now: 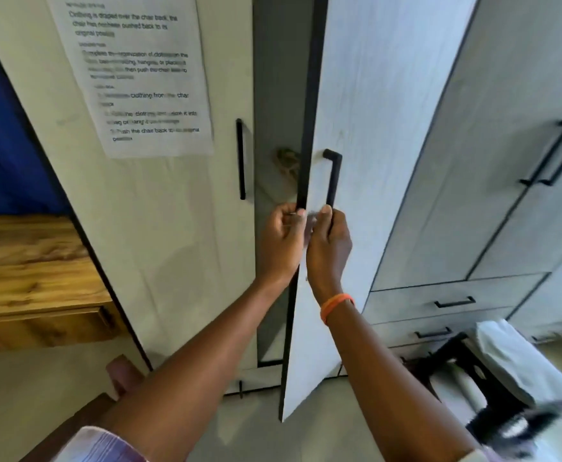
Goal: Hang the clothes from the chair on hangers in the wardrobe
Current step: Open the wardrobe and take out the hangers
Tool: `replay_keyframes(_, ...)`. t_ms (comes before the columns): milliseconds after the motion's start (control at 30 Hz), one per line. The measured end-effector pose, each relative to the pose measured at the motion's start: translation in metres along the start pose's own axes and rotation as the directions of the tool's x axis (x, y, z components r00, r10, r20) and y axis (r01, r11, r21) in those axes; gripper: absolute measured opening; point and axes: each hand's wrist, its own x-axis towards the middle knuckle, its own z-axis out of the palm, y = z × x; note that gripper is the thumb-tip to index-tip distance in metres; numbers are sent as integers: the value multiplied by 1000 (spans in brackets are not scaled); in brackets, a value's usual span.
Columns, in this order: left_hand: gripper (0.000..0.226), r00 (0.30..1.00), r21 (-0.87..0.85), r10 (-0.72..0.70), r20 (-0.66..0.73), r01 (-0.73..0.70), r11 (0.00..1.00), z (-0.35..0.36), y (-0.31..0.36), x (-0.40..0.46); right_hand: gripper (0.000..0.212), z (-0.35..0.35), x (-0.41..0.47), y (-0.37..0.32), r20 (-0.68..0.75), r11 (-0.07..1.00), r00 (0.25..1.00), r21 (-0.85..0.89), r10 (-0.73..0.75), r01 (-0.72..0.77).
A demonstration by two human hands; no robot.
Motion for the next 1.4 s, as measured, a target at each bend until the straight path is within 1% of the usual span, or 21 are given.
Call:
replay_keyframes(67, 10, 997, -43, 18, 69, -16, 999, 7, 4, -20, 22, -21, -11, -3, -116, 996, 993, -86, 17, -27)
replay_keyframes(133, 12, 984, -97, 6, 177, 12, 995, 16, 8, -31, 33, -42, -23, -6, -204, 982, 979, -178, 24, -61)
replay_keyframes(200, 16, 944, -153, 9, 329, 44, 987, 24, 15, -40, 50, -59, -36, -8, -267, 957, 963, -286, -39, -41)
replay_keyframes(267, 26, 864, -199, 15, 503, 99, 975, 28, 24, -49, 62, -70, -52, -6, -307, 929, 946, -369, -99, -23)
replay_keyframes(300, 35, 808, -203, 5, 590, 142, 969, 28, 28, -53, 63, -73, -59, -6, -324, 927, 939, -375, -115, -16)
replay_keyframes(367, 49, 702, -150, -42, 711, 210, 966, 28, 34, -59, 56, -74, -72, -7, -339, 922, 927, -388, -157, 14)
replay_keyframes(400, 52, 685, -110, -54, 727, 193, 975, 27, 35, -61, 52, -74, -77, -6, -334, 917, 926, -398, -174, 29)
replay_keyframes(433, 52, 693, -73, -52, 719, 149, 986, 26, 32, -61, 49, -73, -80, -5, -326, 917, 928, -398, -181, 39)
replay_keyframes(500, 46, 759, -27, -53, 649, 93, 995, 17, 25, -58, 43, -70, -78, -2, -323, 931, 933, -363, -156, 30)
replay_keyframes(600, 29, 851, 4, -122, 510, 140, 990, -7, 11, -44, 30, -58, -68, 3, -260, 953, 963, -302, -70, -12)
replay_keyframes(667, 16, 918, 32, -144, 369, 142, 989, -27, -1, -28, 21, -44, -59, 3, -177, 966, 984, -258, -11, -35)
replay_keyframes(733, 12, 959, 49, -163, 233, 156, 987, -44, -11, -11, 11, -27, -48, 2, -82, 964, 996, -262, 35, -55)
replay_keyframes(800, 13, 975, 69, -164, 149, 155, 986, -59, -18, 5, 5, -3, -35, 2, 42, 959, 994, -269, 102, -87)
replay_keyframes(900, 10, 989, 74, -150, 20, 148, 986, -77, -25, 27, 6, 39, -12, 6, 181, 961, 968, -249, 172, -124)
replay_keyframes(967, 19, 991, 95, -126, -47, 130, 987, -85, -27, 42, 3, 65, 7, 8, 262, 966, 947, -225, 185, -127)
replay_keyframes(1000, 24, 991, 110, -113, -65, 120, 987, -87, -28, 51, 7, 78, 17, 10, 306, 970, 935, -212, 179, -116)
replay_keyframes(1134, 46, 984, 183, -78, -158, 106, 977, -79, -35, 93, 54, 126, 53, 17, 438, 990, 894, -139, 91, -33)
replay_keyframes(1200, 51, 977, 167, -86, -198, 120, 979, -72, -37, 113, 67, 148, 70, 23, 458, 991, 882, -112, 111, -67)
replay_keyframes(1267, 50, 971, 148, -112, -209, 145, 978, -61, -39, 132, 66, 163, 85, 26, 474, 993, 875, -106, 101, -57)
replay_keyframes(1367, 35, 968, 179, -104, -228, 147, 973, -47, -41, 153, 49, 169, 96, 41, 525, 999, 851, -3, 35, -39)
replay_keyframes(1400, 30, 968, 186, -98, -229, 142, 972, -45, -43, 158, 51, 168, 98, 46, 552, 998, 834, 42, 16, -47)
